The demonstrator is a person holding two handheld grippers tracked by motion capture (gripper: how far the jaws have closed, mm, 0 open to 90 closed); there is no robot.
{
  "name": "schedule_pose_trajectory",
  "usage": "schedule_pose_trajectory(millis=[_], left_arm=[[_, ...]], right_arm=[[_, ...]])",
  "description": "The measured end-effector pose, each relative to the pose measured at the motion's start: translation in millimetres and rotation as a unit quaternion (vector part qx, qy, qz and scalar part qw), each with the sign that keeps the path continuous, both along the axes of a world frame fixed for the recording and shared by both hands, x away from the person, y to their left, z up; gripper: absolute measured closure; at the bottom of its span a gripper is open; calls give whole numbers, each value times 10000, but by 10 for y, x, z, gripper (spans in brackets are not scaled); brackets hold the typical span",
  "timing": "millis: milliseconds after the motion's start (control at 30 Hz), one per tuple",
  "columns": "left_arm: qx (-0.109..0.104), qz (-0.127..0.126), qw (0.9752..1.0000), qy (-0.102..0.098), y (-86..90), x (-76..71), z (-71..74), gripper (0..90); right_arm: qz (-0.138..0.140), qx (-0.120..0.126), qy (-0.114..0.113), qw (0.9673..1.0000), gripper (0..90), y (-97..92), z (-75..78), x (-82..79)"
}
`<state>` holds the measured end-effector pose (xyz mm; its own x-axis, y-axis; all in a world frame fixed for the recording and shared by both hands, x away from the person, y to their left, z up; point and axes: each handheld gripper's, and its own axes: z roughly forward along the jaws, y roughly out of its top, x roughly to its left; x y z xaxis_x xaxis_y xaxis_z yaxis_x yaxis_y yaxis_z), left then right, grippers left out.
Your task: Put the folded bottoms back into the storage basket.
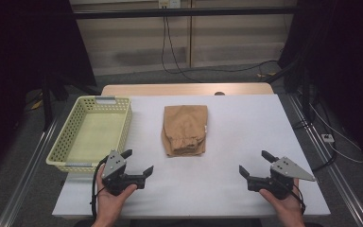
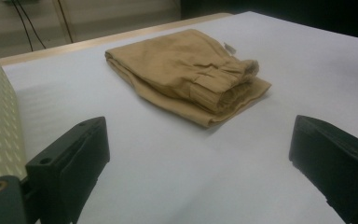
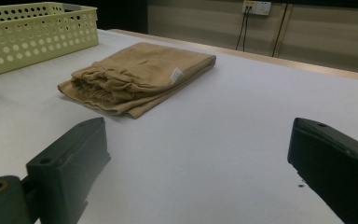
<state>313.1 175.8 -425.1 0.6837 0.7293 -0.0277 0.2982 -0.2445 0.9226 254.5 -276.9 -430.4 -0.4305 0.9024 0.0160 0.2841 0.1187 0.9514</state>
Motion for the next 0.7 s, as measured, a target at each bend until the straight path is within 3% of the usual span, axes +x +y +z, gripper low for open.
schedule_pose_trajectory(millis=[367,600,633,700], left_arm=[[175,1,9998,87,-72,53,-29,40],[148,-127,9996,195,-134,127,-27,41],[13,-134,9996,240,-150,150,-21,38],[-41,-150,9995,269,-152,173,-17,35]], right_arm=[[60,101,145,9998,51,-3,-13,18],[81,128,185,9997,54,-9,-19,26],[71,111,208,9997,57,-18,-20,32],[69,130,240,9996,57,-21,-19,34]])
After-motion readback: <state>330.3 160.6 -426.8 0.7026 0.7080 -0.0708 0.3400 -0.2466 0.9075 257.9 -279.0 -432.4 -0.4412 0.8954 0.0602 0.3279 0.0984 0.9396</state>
